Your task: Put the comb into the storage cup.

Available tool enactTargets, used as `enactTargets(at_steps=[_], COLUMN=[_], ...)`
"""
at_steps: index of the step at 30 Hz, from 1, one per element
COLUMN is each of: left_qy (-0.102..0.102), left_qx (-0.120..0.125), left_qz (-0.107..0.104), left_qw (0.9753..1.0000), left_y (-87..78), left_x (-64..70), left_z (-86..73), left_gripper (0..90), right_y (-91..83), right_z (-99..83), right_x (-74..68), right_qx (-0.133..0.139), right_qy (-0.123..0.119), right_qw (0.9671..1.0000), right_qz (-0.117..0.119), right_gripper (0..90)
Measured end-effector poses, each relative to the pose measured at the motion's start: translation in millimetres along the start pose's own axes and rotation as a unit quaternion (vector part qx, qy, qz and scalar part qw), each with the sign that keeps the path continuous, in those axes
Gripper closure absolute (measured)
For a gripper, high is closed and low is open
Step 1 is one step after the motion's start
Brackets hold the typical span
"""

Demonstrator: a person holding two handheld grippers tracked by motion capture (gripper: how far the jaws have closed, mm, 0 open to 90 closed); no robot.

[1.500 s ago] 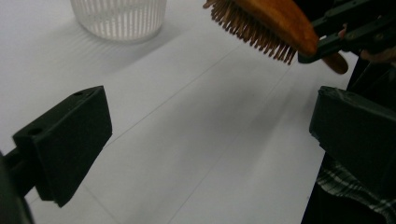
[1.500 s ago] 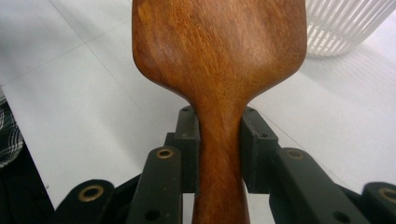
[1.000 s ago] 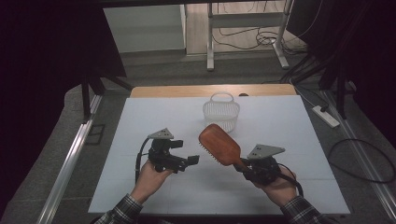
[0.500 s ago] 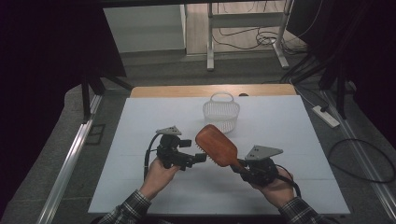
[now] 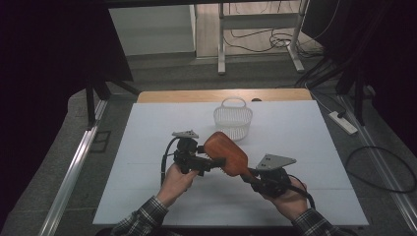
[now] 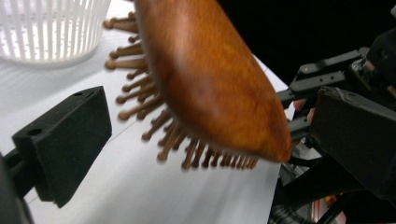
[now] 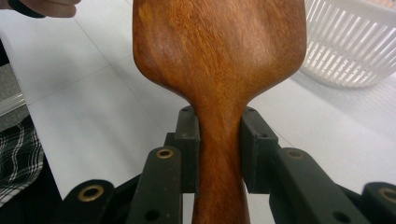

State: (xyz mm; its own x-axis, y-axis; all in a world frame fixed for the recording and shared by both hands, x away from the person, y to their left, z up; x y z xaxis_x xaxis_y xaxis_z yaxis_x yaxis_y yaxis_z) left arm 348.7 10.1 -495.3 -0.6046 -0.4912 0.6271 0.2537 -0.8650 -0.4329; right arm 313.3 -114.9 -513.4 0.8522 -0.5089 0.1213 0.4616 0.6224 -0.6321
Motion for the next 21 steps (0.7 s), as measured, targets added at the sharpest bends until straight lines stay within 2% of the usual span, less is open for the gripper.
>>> enactTargets(at_steps=[10, 17, 21], left_qy=[0.000, -0.013, -0.028], left_qx=[0.001, 0.005, 0.007], left_qz=[0.000, -0.012, -0.016], left_qw=[1.0000, 0.9998, 0.9995], left_y=[8.8, 10.6, 10.4], left_x=[1.7, 2.1, 2.0], left_z=[4.9, 6.1, 6.1], left_gripper=[0.0, 0.1, 4.8], right_y=[0.6, 0.2, 0.3], right_z=[1.9, 4.1, 4.4], right_x=[-2.5, -4.4, -4.9], right_qx=[0.004, 0.011, 0.012], right_qy=[-0.005, -0.011, -0.014], right_qw=[1.0000, 0.9999, 0.9998], right_qz=[0.000, -0.002, -0.003], right_gripper=[71.6, 71.6, 71.6])
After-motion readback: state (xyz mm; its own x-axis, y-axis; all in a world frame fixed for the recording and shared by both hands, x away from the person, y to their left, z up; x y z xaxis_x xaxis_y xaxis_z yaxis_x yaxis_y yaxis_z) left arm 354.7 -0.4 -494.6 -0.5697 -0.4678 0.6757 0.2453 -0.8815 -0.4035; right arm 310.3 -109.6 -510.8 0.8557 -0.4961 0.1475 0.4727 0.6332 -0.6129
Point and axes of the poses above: each handheld gripper's, and its own axes: y roughly forward along the jaws, z roughly out of its top, x roughly to its right, the point moved 10 cm from there along y, roughly forward along the jaws, and after that the axes turned 8 degrees about -y, right-handed, at the moved point
